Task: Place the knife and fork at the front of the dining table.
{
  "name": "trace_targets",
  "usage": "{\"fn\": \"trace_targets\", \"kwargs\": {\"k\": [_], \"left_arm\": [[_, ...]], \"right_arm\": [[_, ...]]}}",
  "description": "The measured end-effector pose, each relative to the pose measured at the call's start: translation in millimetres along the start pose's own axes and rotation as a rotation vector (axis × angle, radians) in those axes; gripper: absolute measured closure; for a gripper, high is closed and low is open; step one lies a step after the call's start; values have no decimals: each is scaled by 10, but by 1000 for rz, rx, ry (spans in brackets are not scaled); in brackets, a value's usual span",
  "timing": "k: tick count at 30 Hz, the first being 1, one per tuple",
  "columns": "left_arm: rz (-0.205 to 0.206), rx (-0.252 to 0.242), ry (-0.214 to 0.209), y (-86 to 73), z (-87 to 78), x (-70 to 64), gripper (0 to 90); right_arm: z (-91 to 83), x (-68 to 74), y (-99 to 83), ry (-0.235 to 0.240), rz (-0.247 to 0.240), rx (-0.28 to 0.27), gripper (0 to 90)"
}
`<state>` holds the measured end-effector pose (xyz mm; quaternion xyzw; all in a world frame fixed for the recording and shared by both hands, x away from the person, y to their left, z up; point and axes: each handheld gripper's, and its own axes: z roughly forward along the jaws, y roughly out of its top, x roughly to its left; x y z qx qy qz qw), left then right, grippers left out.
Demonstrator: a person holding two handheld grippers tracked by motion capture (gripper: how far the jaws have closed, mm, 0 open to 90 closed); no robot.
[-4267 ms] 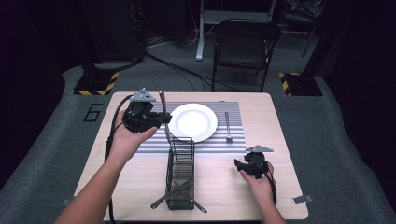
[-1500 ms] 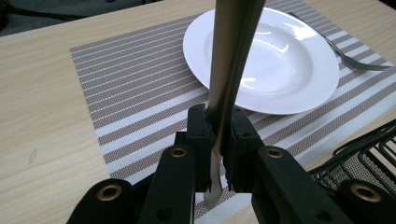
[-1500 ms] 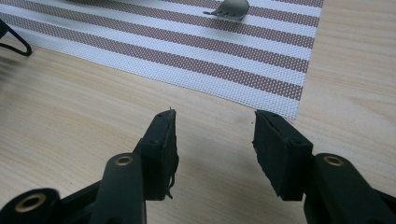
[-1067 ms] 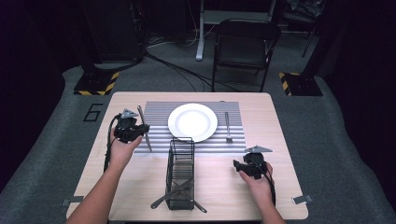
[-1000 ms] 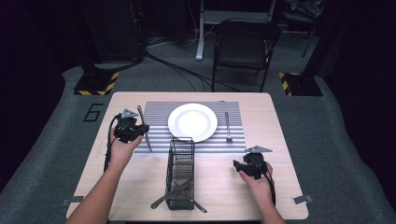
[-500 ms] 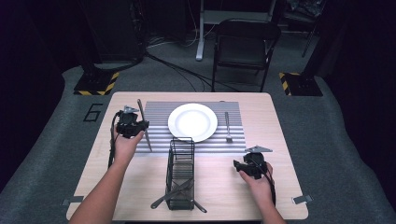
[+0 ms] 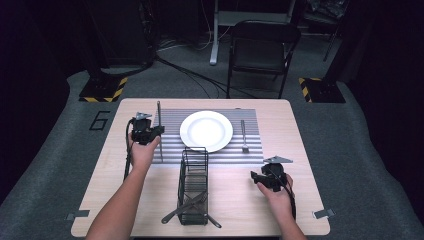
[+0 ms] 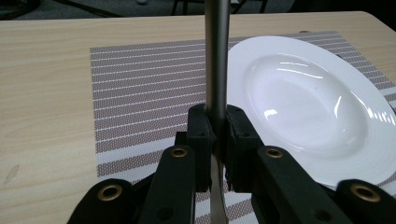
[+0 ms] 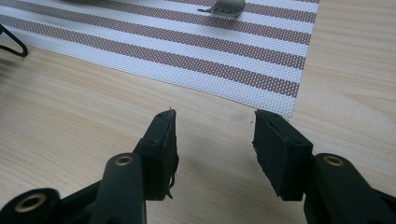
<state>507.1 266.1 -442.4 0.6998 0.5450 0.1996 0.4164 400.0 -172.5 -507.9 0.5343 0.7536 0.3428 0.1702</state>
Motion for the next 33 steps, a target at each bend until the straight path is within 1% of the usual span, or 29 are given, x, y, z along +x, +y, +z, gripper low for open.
{"fn": "trace_targets", "kwargs": {"k": [1,2,3,4,5,6,8,9,11,12,13,14,15,16,18,20,21,22,24,25,26,27,28,29,30,31,33], "left_arm": [[0,0,0,0,0,0,819],[-2,-4,-10,-4,26,11,819],[-14,-13,-27,-13,68,33,820],[-28,-21,-29,-20,102,45,821],[-37,-20,-30,-23,120,47,821],[-37,-20,-30,-23,120,47,822],[-49,-28,-17,-21,188,51,822],[-49,-28,-17,-21,188,51,823],[-61,-35,-11,2,242,51,823],[-71,-40,-11,4,255,53,824],[-85,-47,-9,4,273,52,824],[-85,-47,-9,4,273,52,824],[-99,-47,1,-3,309,54,824],[-99,-47,1,-3,309,54,824],[-113,-37,28,-26,368,42,824],[-113,-33,36,-36,391,39,824],[-113,-29,53,-45,423,24,824],[-113,-29,53,-45,423,24,824],[-123,-37,77,-50,466,12,823],[-123,-37,77,-50,466,12,823],[-136,-35,88,-54,485,6,823],[-137,-32,104,-67,523,12,823],[-135,-26,117,-74,550,14,823],[-135,-6,131,-73,580,15,823],[-135,-6,131,-73,580,15,823],[-139,13,140,-70,611,17,823],[-148,30,144,-65,662,25,822]], "right_arm": [[0,0,0,0,0,0,490],[-1,4,0,0,3,1,490],[7,-2,-2,1,-1,4,490],[13,4,-2,1,11,3,490],[20,2,-5,3,8,9,490],[20,2,-5,3,8,9,490],[29,7,-5,5,1,11,490],[29,7,-5,5,1,11,490],[35,12,-4,8,6,13,490],[39,5,-4,9,4,12,490],[42,7,-4,11,14,10,490],[42,7,-4,11,14,10,490],[39,-6,-4,13,8,11,490],[36,-6,-3,14,12,9,490],[31,-7,-3,14,14,4,490],[26,-8,-1,18,11,2,490],[27,-10,0,19,8,1,490],[27,-10,0,19,8,1,490],[28,-10,0,20,10,0,490],[28,-10,0,20,10,0,490],[26,-6,0,21,14,1,490],[20,4,3,20,18,-2,491],[20,3,3,21,10,-6,491],[21,8,4,22,10,-7,491],[23,10,4,21,7,-8,492],[23,10,4,21,7,-8,492],[23,20,4,22,5,-8,493]]}}
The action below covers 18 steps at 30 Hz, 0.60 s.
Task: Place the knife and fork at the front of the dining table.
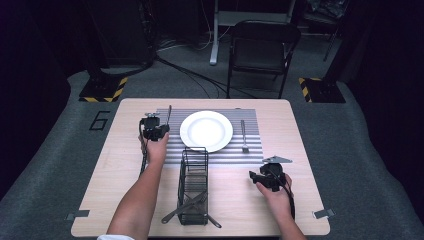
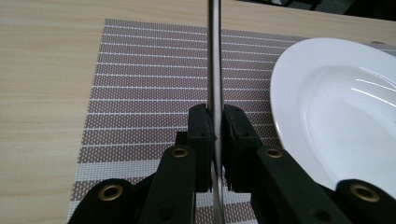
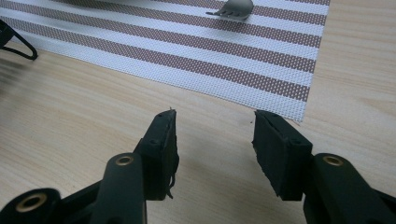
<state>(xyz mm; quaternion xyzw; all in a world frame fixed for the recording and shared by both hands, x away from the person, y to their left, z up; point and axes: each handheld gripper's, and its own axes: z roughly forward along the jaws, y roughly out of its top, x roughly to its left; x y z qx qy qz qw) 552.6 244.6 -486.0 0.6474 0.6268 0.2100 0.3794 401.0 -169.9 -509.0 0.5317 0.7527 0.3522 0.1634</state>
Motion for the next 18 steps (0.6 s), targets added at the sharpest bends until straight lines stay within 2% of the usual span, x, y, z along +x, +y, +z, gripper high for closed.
{"fn": "trace_targets", "kwargs": {"k": [4,5,8,10,13,18], "left_arm": [[-11,10,16,17,68,-5,822],[-48,12,23,7,105,5,822],[-97,24,25,-15,163,35,822],[-102,23,22,-23,181,42,822],[-108,48,29,-56,245,60,822],[-108,69,42,-87,302,83,822]], "right_arm": [[-2,-16,-5,2,5,1,495],[-2,-16,-7,4,11,1,495],[-2,-28,-6,10,11,-9,496],[-11,-21,-4,11,14,-16,497],[-10,-5,-1,15,9,-20,498],[17,5,-8,18,8,-8,505]]}}
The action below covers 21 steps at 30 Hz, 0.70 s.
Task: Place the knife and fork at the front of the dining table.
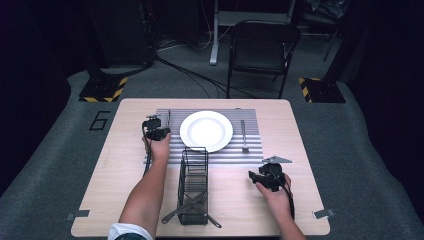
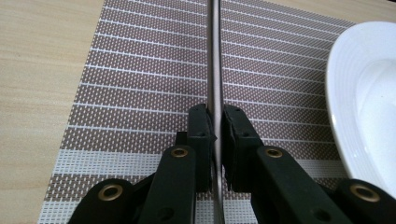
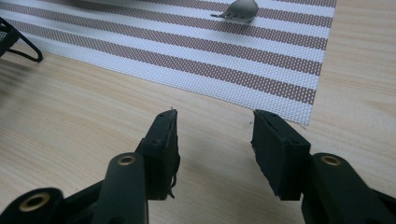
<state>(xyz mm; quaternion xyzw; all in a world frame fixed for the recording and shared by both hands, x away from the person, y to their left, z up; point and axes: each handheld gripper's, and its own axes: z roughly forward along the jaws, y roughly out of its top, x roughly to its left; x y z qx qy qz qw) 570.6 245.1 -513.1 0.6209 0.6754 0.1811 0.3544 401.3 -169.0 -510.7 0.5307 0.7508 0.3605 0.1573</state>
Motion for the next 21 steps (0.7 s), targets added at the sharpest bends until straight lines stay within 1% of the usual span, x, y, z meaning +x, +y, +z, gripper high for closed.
{"fn": "trace_targets", "kwargs": {"k": [1,6,8,9,10,11,12,13,16,17,21], "left_arm": [[19,5,7,-1,5,16,821],[11,1,5,-3,26,28,821],[23,-4,2,-5,38,24,821],[22,-4,2,-3,39,21,821],[20,-8,1,-6,43,24,821],[-4,-10,-5,-6,44,29,820],[-4,-10,-5,-6,44,29,820],[-25,-10,-16,-2,46,50,820],[-31,-10,-21,-2,47,56,819],[-13,-7,-15,-3,45,49,818],[3,-12,-2,-9,49,21,816]], "right_arm": [[-2,0,2,-2,-5,-11,506],[-15,13,9,-3,-2,-29,510],[-12,18,8,-2,-2,-26,509],[-9,21,5,-1,-1,-23,509],[-7,23,4,-1,1,-21,510],[-3,26,4,2,0,-20,510],[-3,27,3,2,-1,-21,510],[-2,28,3,3,0,-20,509],[-6,31,3,5,2,-22,509],[-10,29,2,4,-3,-24,509],[-1,33,1,5,0,-21,509]]}}
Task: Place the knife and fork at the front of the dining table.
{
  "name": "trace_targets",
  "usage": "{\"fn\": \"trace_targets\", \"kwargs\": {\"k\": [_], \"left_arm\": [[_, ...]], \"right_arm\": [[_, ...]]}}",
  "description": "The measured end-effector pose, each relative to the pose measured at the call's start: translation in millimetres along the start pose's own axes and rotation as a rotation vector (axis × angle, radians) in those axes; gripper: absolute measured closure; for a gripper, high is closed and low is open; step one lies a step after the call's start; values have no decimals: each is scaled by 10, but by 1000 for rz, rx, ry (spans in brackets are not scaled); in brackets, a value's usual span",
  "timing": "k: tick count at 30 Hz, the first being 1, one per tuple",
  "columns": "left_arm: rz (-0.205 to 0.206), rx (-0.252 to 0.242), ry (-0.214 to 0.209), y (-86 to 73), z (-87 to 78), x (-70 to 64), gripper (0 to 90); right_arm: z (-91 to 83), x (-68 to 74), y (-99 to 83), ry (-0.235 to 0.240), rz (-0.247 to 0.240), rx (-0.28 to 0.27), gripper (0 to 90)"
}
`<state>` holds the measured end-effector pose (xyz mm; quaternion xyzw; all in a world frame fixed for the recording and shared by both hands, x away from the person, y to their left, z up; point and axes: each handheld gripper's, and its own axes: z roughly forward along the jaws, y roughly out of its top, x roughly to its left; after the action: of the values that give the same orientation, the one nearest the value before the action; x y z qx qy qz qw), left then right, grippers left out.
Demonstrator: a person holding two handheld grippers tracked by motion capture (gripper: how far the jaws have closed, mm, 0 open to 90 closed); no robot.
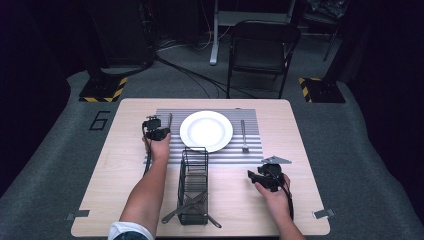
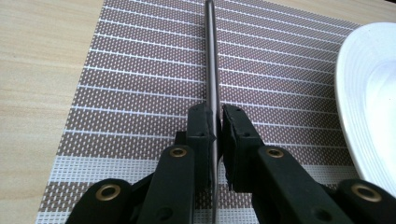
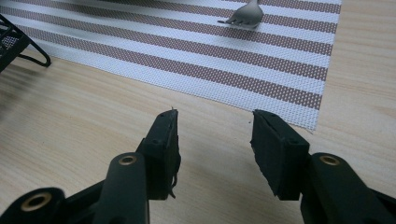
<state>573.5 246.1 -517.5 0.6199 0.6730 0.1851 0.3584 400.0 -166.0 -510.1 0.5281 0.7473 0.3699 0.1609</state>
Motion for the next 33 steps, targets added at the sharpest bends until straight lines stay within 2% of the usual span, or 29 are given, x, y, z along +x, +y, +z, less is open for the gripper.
{"fn": "trace_targets", "kwargs": {"k": [3,15,18,20,23,27,30,33], "left_arm": [[0,0,-2,0,-1,2,820],[7,-2,-11,1,-2,15,807],[25,-6,10,6,-12,36,774],[24,-3,2,9,-19,55,773],[42,-9,3,22,-37,76,720],[41,-10,-8,43,-96,88,677],[91,-13,-22,89,-232,110,631],[112,-4,-39,114,-335,123,597]], "right_arm": [[4,-8,-2,2,-11,2,510],[0,-9,-3,2,7,1,510],[2,-11,-4,3,2,4,510],[2,-12,-5,3,0,4,510],[0,-6,-4,3,7,-1,510],[1,-9,-5,2,5,-1,510],[-2,-14,-6,-1,-3,-1,510],[-2,-22,-4,-5,-7,-3,510]]}}
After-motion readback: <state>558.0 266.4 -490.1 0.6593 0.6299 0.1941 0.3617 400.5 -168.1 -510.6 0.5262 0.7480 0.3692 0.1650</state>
